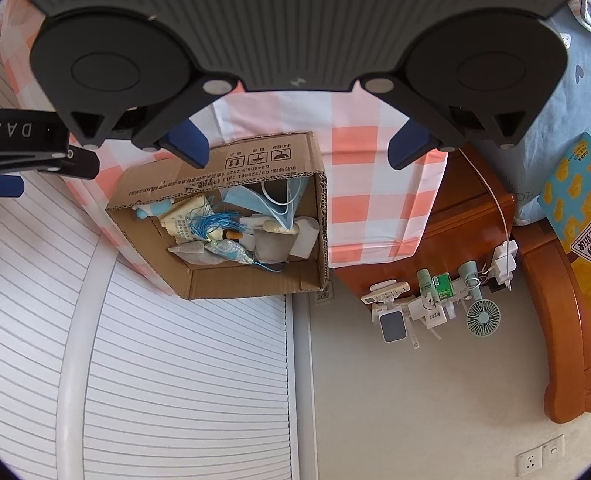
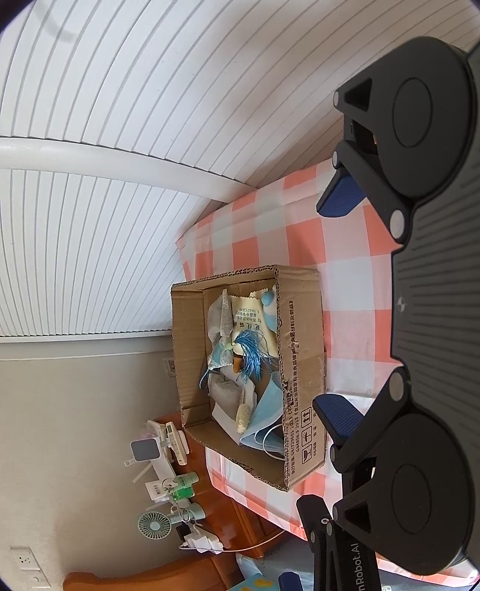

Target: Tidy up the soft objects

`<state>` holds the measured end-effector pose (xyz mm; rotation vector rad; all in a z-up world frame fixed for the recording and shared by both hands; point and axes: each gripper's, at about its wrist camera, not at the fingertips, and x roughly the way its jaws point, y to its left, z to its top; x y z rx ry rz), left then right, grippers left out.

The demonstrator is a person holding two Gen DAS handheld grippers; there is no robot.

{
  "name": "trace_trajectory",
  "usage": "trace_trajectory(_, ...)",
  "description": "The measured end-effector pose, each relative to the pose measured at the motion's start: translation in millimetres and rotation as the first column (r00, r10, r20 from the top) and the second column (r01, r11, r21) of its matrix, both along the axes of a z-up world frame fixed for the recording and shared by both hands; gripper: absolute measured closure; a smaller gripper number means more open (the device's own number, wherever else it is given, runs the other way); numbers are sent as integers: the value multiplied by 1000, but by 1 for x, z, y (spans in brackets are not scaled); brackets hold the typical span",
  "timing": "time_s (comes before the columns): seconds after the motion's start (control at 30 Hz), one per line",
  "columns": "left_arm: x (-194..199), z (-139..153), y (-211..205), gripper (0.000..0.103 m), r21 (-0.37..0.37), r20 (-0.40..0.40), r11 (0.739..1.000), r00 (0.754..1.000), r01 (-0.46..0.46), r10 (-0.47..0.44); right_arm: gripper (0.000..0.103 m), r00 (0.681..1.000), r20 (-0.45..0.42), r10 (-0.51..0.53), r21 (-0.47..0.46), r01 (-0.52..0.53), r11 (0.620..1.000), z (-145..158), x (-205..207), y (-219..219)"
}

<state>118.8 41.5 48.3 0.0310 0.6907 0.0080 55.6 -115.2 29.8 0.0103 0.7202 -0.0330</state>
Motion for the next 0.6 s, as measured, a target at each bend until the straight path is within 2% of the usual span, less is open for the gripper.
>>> trace_trajectory(0.6, 0, -1, -3, 1, 0, -7, 1000, 1000, -7, 7, 0, 1000, 1, -2, -4, 2, 1000, 2, -1, 0)
